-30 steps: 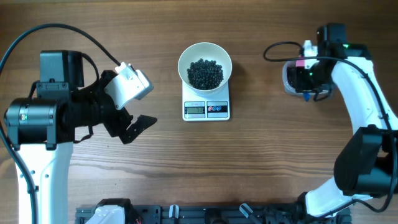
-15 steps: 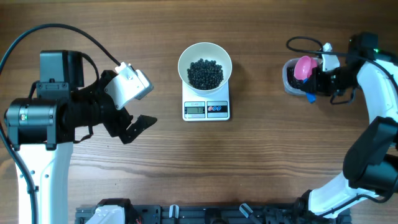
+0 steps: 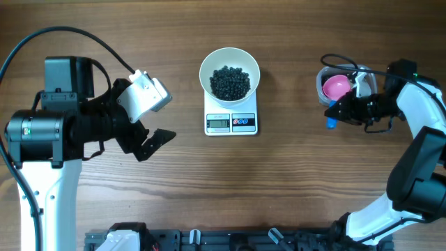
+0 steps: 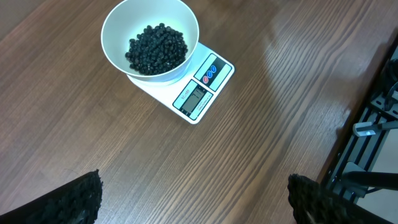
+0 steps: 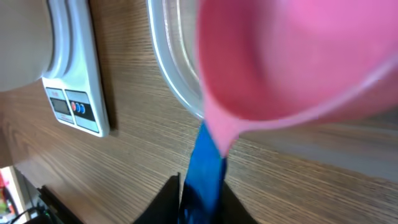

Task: Scoop item into bowl and weigh 150g on scale

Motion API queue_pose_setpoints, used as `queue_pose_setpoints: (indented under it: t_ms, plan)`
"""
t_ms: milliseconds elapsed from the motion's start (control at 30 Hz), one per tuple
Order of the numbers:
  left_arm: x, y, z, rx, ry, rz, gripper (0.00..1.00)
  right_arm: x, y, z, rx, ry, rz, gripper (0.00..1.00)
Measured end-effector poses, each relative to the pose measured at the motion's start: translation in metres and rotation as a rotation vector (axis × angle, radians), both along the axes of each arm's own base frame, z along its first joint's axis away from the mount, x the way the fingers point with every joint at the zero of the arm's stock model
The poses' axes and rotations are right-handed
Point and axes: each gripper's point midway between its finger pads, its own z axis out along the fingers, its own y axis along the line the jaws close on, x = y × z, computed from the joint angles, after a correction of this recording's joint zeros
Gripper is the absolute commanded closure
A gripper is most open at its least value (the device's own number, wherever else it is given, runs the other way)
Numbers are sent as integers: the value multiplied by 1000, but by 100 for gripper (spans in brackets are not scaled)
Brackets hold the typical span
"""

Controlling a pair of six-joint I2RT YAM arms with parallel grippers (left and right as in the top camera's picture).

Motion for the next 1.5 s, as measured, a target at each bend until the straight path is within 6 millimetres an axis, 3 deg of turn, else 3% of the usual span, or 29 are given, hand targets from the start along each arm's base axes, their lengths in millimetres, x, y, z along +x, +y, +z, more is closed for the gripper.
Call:
queue_pose_setpoints:
  t_ms: [100,200,567,733,900,1067,1200,1233,1300,1500]
  plan:
    - [0,0,0,0,0,0,0,0,1,1,10,-3,0,49]
    - [0,0,0,0,0,0,0,1,2,1,16,-3,-2,46]
    - [0,0,0,0,0,0,0,-1,-13,2,27,30,-93,50]
    - [0,0,0,0,0,0,0,-2,-12,2,42,54,-120,29]
    - [0,0,0,0,0,0,0,-2,-11,5,50,68,-146,18]
    - [0,0,0,0,0,0,0,-1,-14,41,23,15,-221,0]
    - [0,0,0,0,0,0,0,-2,-16,101,-8,-117,-329,0]
    - [0,0,0,0,0,0,0,-7,-17,128,-26,-166,-396,0]
    - [0,0,0,0,0,0,0,-16,-20,155,-46,-214,-483,0]
    - [0,0,0,0,0,0,0,-65,-30,211,-71,-281,-827,0]
